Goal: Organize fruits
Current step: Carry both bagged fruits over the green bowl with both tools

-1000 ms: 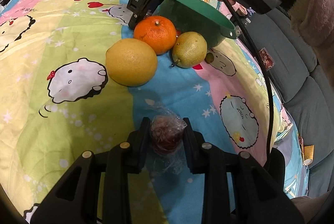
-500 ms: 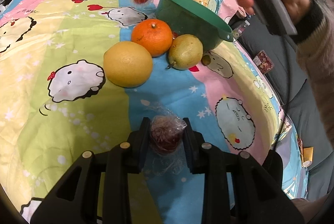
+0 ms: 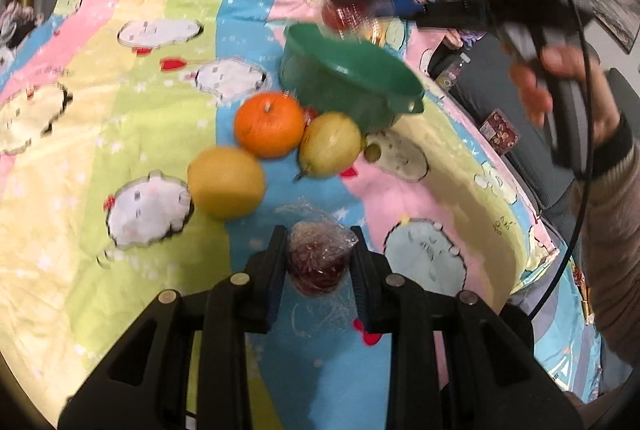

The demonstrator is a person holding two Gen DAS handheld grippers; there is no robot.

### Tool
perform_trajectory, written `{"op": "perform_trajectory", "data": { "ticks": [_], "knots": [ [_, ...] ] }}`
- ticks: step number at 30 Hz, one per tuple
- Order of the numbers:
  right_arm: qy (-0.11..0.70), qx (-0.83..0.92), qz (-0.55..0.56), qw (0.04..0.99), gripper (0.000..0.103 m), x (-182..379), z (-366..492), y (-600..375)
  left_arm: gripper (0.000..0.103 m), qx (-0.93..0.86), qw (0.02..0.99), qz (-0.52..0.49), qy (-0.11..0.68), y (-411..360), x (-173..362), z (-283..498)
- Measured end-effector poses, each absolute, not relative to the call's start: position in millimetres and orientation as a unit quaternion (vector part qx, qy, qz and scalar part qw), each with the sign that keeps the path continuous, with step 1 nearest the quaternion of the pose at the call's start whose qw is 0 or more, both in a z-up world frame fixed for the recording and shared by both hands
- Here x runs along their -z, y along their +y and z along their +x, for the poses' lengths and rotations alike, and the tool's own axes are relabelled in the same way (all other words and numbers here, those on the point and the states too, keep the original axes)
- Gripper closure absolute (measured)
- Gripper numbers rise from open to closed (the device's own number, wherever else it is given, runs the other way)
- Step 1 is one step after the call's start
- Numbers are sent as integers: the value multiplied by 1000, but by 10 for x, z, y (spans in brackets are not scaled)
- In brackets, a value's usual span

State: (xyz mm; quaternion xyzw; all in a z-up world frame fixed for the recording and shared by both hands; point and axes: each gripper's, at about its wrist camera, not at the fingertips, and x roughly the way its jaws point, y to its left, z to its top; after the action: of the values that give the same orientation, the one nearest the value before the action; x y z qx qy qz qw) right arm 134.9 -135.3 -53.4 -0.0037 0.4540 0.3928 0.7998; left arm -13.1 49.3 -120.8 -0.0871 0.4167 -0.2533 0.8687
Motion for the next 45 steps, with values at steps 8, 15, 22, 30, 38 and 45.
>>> {"op": "perform_trajectory", "data": {
  "ticks": [8, 15, 22, 30, 38, 45],
  "knots": [
    [430, -381, 50, 817, 71, 483, 1265, -1877, 74, 258, 884, -81, 382, 373, 837, 72],
    [401, -358, 80, 839, 71, 448, 1230, -2236, 74, 258, 898, -74, 350, 201, 524, 348],
    [384, -341, 95, 853, 71, 465, 1203, -2468, 74, 259, 900, -77, 341, 45, 391, 579],
    [359, -316, 105, 872, 71, 521, 1105, -2626, 74, 251, 901, -77, 345, -109, 352, 771],
    [340, -308, 122, 880, 71, 581, 1130, -2698, 74, 241, 906, -61, 344, -280, 324, 951],
    [325, -285, 122, 894, 71, 641, 1149, -2724, 74, 235, 901, -59, 359, -427, 412, 1130]
  ]
}}
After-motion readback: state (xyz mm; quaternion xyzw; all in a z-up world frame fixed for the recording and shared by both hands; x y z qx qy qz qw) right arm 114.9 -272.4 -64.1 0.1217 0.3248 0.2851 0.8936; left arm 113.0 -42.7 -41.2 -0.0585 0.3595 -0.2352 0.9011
